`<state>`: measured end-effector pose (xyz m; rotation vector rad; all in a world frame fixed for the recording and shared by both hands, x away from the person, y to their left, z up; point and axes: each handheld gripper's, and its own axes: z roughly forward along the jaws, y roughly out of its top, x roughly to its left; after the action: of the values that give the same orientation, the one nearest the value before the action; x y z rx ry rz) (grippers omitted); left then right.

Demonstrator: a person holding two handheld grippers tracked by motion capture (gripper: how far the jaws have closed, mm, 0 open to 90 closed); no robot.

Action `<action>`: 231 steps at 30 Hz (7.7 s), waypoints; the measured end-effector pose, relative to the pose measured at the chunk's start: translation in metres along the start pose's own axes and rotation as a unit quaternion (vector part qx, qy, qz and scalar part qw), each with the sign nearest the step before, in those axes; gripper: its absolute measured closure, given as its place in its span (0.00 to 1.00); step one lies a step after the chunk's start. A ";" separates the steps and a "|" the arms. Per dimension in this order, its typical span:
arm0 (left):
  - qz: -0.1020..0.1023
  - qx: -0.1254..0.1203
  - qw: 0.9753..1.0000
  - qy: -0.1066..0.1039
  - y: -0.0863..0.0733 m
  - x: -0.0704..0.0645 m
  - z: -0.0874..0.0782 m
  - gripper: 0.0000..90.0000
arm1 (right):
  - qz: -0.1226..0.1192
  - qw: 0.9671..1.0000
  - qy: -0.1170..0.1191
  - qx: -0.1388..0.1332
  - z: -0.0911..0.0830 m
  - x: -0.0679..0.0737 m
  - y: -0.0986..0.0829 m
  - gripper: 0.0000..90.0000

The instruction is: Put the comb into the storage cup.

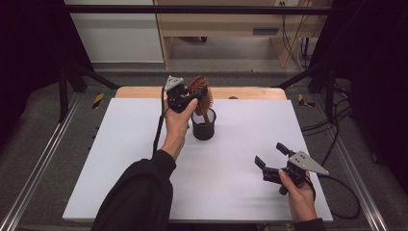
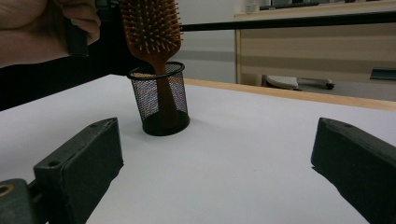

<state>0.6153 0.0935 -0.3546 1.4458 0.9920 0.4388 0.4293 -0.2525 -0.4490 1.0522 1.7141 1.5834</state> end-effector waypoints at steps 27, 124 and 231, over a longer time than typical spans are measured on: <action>0.004 0.011 1.000 -0.001 0.000 0.021 -0.004 0.51 | 0.000 1.000 0.001 0.002 0.001 0.001 0.000 0.03; -0.037 0.023 0.999 0.012 -0.008 0.050 -0.003 0.18 | 0.000 1.000 0.007 0.007 0.002 0.002 -0.001 0.02; 0.090 -0.066 0.991 0.081 0.003 0.051 -0.194 0.03 | -0.008 1.000 0.012 0.028 0.008 0.007 -0.005 0.02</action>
<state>0.4948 0.2526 -0.3356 1.4020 0.9450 0.7492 0.4317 -0.2418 -0.4538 1.0466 1.7875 1.5530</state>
